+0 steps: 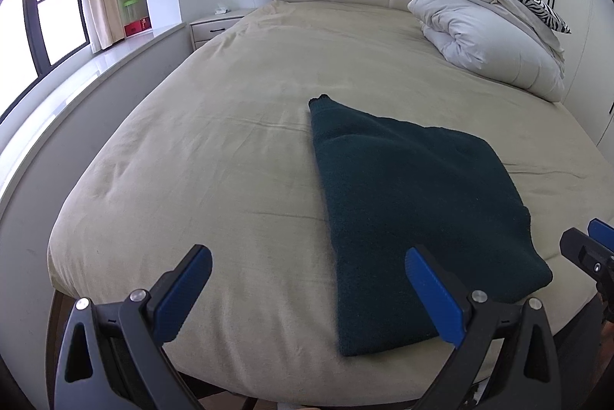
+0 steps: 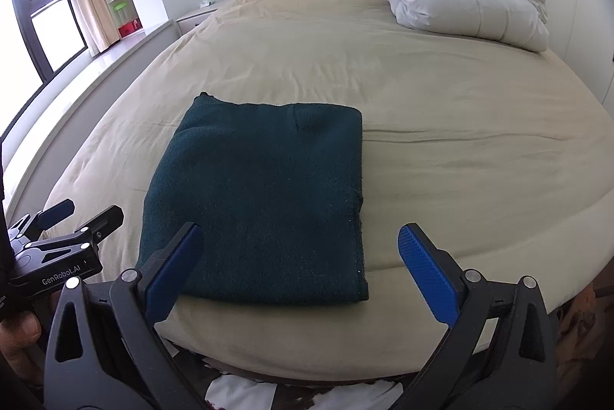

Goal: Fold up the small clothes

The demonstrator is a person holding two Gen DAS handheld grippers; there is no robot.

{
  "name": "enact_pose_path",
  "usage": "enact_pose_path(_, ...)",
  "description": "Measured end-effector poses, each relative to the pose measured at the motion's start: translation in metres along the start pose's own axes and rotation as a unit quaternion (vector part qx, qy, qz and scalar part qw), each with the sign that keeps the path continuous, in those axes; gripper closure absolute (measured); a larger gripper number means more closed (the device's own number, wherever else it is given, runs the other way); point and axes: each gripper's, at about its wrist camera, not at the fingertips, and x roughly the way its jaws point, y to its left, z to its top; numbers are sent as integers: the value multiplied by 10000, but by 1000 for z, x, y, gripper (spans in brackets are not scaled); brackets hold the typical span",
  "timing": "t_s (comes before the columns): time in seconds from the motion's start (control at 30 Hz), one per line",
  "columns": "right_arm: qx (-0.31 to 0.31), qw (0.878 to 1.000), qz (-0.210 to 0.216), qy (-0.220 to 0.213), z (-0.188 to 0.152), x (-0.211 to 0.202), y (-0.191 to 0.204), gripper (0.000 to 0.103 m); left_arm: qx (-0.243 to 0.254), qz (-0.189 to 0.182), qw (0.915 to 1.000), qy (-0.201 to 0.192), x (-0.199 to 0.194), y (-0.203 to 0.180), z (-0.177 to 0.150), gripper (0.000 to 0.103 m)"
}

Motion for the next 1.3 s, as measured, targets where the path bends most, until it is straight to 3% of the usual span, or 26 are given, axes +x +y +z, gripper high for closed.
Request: enact_pose_path(1.3,21,10000,-1,20,-2,1,0,0,-68,25,10000,-20,-5,-3,-3,0)
